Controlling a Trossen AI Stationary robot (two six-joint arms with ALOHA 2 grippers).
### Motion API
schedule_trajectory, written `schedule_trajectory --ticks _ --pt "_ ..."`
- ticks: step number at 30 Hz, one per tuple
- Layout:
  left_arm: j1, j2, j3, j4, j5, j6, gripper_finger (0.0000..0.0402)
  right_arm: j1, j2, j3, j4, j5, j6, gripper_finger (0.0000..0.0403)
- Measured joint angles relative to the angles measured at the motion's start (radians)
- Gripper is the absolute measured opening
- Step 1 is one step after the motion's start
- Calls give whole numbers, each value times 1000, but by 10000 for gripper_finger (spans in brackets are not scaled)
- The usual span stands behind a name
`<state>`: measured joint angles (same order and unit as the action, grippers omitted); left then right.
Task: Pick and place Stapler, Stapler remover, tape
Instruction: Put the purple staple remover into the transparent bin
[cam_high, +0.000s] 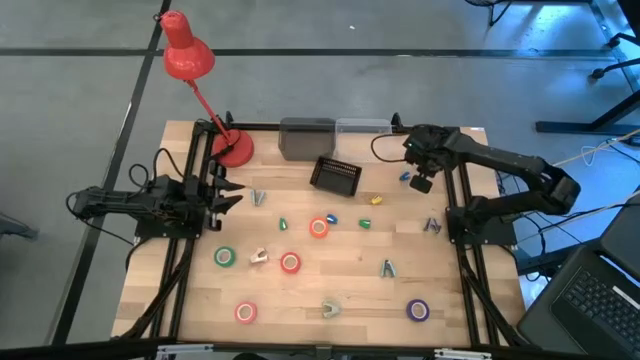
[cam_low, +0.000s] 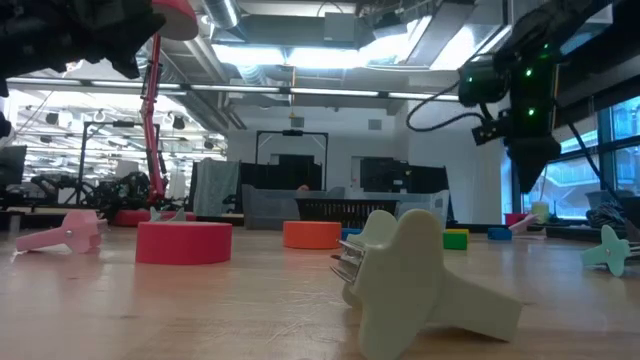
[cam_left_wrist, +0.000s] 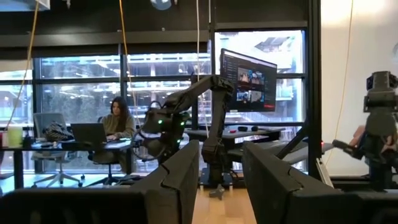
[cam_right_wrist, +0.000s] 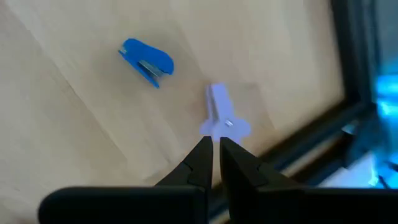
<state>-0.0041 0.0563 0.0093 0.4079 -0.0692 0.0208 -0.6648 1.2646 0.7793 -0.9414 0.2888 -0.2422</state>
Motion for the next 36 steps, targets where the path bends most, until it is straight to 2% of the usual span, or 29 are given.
schedule_trajectory --ticks 8,17,21,25,36 --pt "0 0 0 0 0 0 114 -74 117 -17 24 -7 -56 44" --pt "0 0 0 0 0 -10 109 -106 209 -17 106 7 -92 135" --pt "0 0 0 0 0 -11 111 -121 245 -15 121 33 -109 155" --pt "0 0 0 -1 0 -11 113 -127 270 -16 145 88 -110 153" --pt "-1 0 0 -1 0 -10 114 -129 274 -15 189 95 -130 117"
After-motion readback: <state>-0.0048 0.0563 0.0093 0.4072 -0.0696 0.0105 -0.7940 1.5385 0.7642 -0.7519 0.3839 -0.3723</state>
